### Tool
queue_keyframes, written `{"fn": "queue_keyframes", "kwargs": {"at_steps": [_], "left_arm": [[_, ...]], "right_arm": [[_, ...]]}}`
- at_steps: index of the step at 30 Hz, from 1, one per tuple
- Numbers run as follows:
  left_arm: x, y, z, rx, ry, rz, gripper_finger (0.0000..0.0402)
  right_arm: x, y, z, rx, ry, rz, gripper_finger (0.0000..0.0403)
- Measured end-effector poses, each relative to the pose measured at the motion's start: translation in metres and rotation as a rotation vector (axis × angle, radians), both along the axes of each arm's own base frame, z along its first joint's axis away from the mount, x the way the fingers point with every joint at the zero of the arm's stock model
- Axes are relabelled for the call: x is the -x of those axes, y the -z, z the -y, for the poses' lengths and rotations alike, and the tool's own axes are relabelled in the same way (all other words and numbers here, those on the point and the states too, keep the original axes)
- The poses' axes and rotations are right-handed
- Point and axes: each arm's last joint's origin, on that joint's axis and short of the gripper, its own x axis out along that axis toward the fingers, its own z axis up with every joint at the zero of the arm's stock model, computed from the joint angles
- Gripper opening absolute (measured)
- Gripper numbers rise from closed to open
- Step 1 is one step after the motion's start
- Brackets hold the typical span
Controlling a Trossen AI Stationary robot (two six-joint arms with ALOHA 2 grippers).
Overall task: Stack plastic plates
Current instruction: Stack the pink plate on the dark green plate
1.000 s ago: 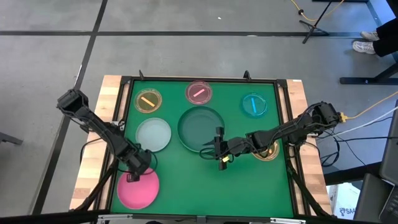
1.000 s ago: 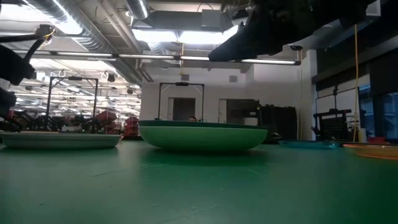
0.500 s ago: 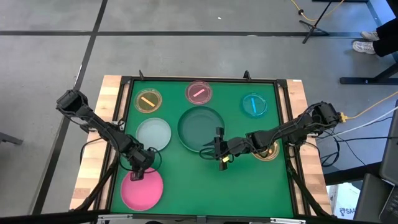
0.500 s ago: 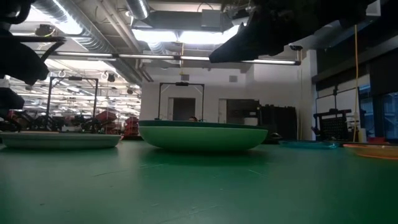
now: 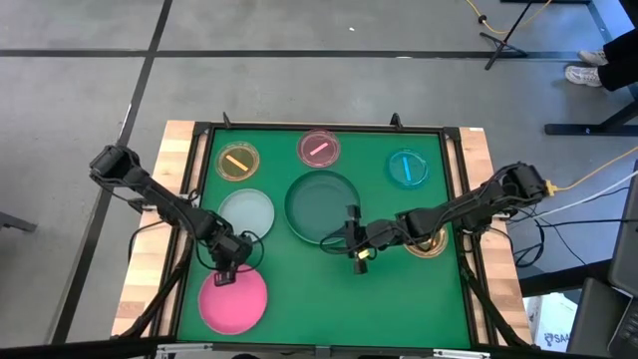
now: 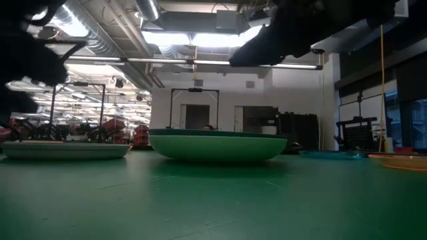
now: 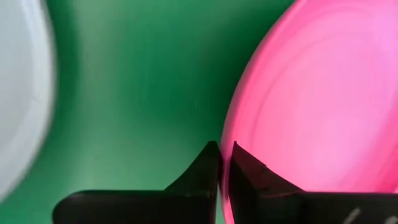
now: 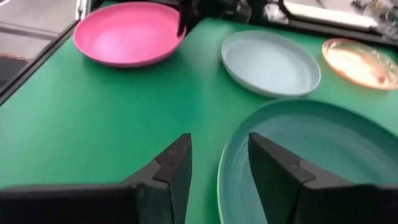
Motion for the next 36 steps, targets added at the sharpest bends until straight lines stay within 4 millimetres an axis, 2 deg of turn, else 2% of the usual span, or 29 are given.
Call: {"fn": "queue_keyframes", "kwargs": {"at_steps": [8, 13, 18, 26, 36], "left_arm": [[-0.030, -0.047, 0.002, -0.142, 0.040, 0.226, 0.0010], [-0.046, -0.078, -0.001, -0.232, 0.053, 0.357, 0.0010], [-0.058, -0.099, -0.010, -0.320, 0.055, 0.454, 0.0010], [-0.071, -0.114, -0.031, -0.487, -0.012, 0.532, 0.0010], [-0.084, -0.121, -0.063, -0.688, -0.136, 0.606, 0.0018]], "right_arm": [[0.006, -0.004, 0.001, -0.057, 0.011, -0.035, 0.0147], [0.007, -0.003, 0.001, -0.071, 0.016, -0.053, 0.0147], [0.007, -0.003, 0.001, -0.073, 0.017, -0.053, 0.0147], [0.012, -0.010, 0.004, -0.068, 0.048, -0.048, 0.0147], [0.036, -0.029, 0.019, 0.046, 0.281, -0.075, 0.0147]]}}
